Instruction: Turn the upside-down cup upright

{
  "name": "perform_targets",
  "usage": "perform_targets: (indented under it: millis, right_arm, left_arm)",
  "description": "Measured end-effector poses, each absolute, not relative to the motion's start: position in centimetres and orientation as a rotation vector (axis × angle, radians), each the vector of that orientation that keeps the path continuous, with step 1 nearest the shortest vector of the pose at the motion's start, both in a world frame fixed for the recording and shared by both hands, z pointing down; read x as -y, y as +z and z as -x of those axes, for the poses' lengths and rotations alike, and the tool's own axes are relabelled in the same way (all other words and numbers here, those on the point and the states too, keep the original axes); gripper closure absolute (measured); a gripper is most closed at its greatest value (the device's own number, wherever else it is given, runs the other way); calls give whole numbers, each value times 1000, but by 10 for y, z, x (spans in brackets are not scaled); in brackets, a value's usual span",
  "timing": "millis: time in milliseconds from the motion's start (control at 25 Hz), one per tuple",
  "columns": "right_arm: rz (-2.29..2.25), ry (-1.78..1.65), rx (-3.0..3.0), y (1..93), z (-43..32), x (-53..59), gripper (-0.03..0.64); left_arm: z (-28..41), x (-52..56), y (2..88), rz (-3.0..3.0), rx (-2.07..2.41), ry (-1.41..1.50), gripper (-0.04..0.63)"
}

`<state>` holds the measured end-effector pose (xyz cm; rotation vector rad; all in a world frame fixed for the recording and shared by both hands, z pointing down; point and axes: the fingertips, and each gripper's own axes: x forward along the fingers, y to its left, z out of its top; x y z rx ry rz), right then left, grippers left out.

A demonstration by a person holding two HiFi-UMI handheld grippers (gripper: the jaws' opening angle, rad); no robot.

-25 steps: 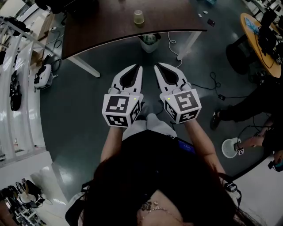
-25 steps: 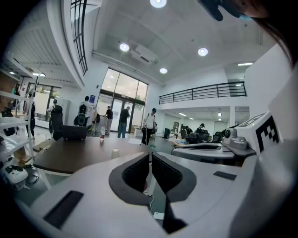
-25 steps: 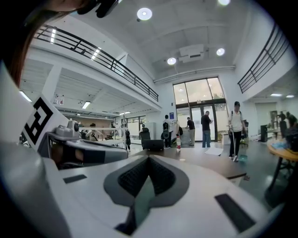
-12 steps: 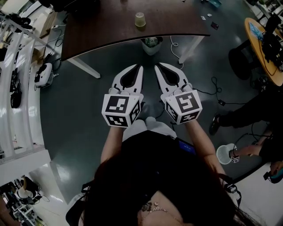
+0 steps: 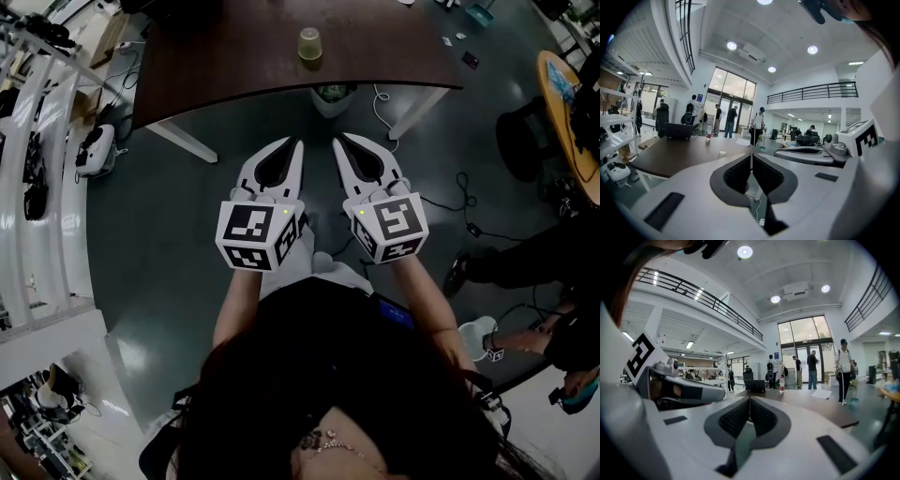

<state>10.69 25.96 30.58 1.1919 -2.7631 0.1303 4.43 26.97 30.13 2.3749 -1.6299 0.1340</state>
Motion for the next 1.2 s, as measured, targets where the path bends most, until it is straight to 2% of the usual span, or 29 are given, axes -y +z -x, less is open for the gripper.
perform_targets:
  millis: [680,1200]
  right_arm:
    - [-1285,165,2768,297,-45,-144,601]
    - [-1275,203,2699,327,-44,-49,600]
  left_arm:
    - [16,-139,301,-2439,1532,120,580]
    - [23,-53,327,-2399,1519,139,580]
